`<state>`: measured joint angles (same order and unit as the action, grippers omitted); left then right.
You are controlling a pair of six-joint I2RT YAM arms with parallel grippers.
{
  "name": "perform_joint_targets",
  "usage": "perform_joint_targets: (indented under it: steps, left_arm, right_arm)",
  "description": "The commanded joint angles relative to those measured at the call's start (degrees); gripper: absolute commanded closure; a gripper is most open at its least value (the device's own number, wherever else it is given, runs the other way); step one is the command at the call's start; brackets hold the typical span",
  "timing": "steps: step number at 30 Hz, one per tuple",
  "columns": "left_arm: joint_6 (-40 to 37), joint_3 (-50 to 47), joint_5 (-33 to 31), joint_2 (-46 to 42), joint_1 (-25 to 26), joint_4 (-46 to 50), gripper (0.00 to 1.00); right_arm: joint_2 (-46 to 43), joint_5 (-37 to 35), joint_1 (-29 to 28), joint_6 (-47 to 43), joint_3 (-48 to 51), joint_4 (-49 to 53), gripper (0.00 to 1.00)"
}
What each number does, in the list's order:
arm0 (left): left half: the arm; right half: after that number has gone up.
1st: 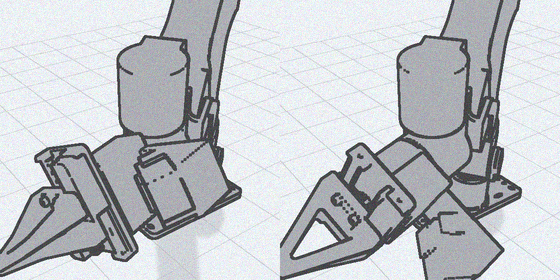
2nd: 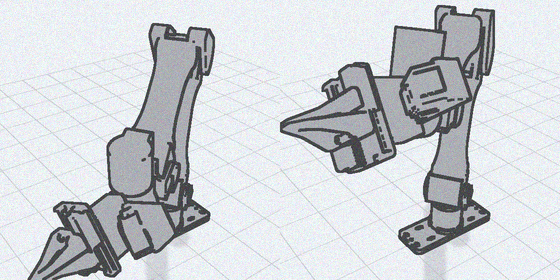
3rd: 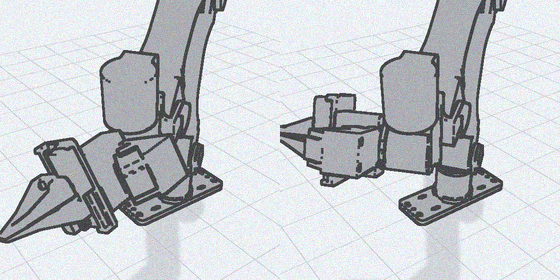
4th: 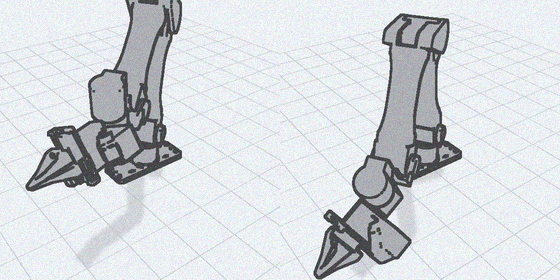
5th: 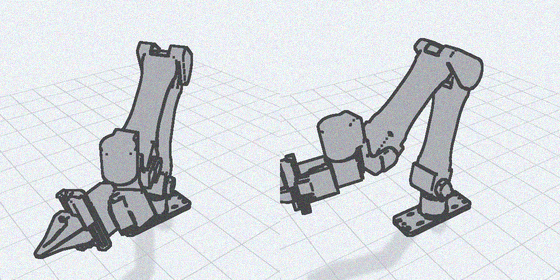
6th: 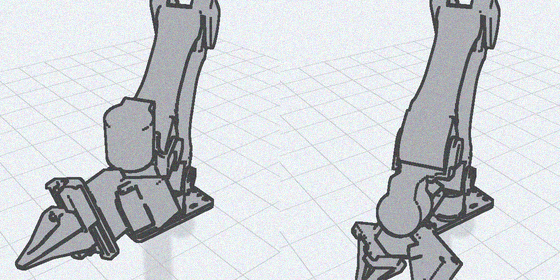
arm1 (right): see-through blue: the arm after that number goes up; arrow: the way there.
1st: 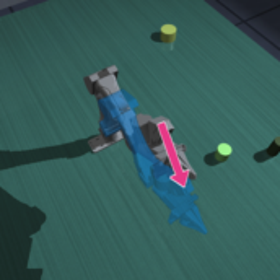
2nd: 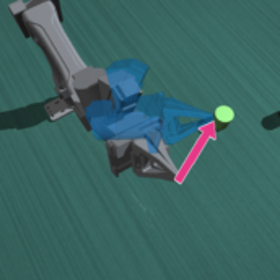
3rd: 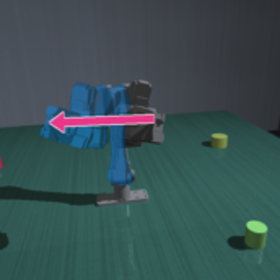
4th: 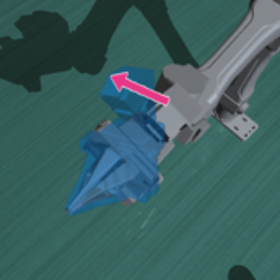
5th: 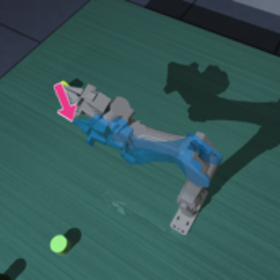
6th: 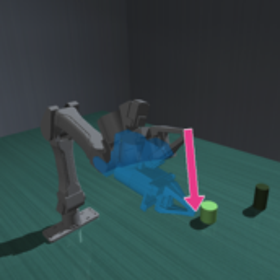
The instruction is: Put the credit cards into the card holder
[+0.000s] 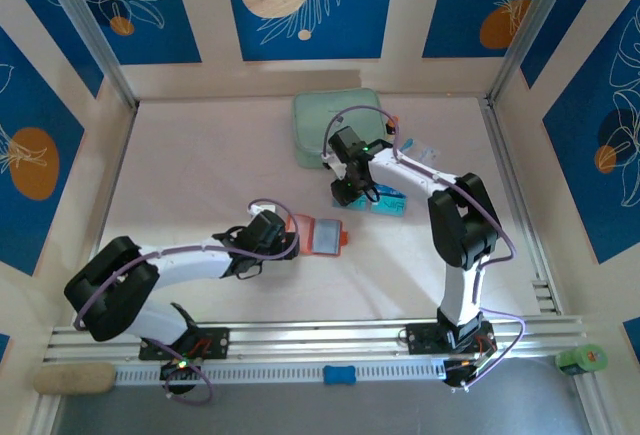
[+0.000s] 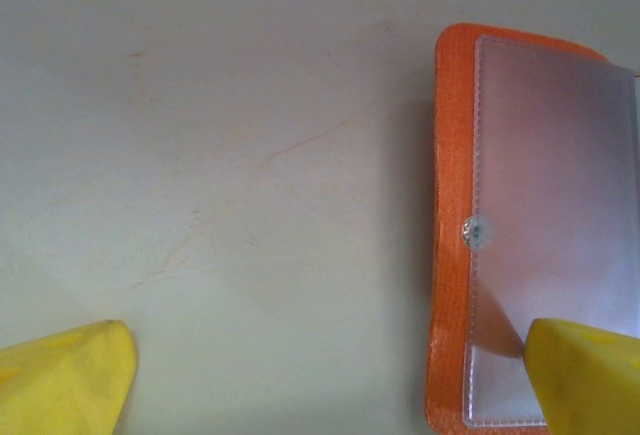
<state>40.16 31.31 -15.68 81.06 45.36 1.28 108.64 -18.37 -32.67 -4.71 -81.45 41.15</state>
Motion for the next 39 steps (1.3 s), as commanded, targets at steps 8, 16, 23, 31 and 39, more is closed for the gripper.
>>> perform_joint_targets:
  steps: [8, 16, 23, 31, 39]
  left_arm:
    - [1.0, -1.2, 0.7, -0.5, -0.5, 1.3, 0.0]
    - [1.1, -1.1, 0.9, -0.3, -0.5, 1.1, 0.0]
    - [1.2, -1.1, 1.1, 0.1, -0.5, 0.8, 0.0]
    - [1.2, -1.1, 1.1, 0.2, -0.5, 0.6, 0.0]
    - [1.1, -1.1, 1.3, 0.5, -0.5, 0.5, 0.0]
  right_arm:
    - [2.5, -4.4, -0.8, -2.4, -1.6, -2.0, 0.58]
    - [2.0, -7.3, -1.6, -4.8, 1.2, -5.5, 0.59]
    - [0.8, -9.7, -2.0, -7.5, 4.4, -9.2, 0.59]
    - [-0.1, -7.7, -2.1, -7.2, 5.1, -9.3, 0.64]
    - [-1.1, -6.4, -2.1, -7.6, 5.1, -7.7, 0.88]
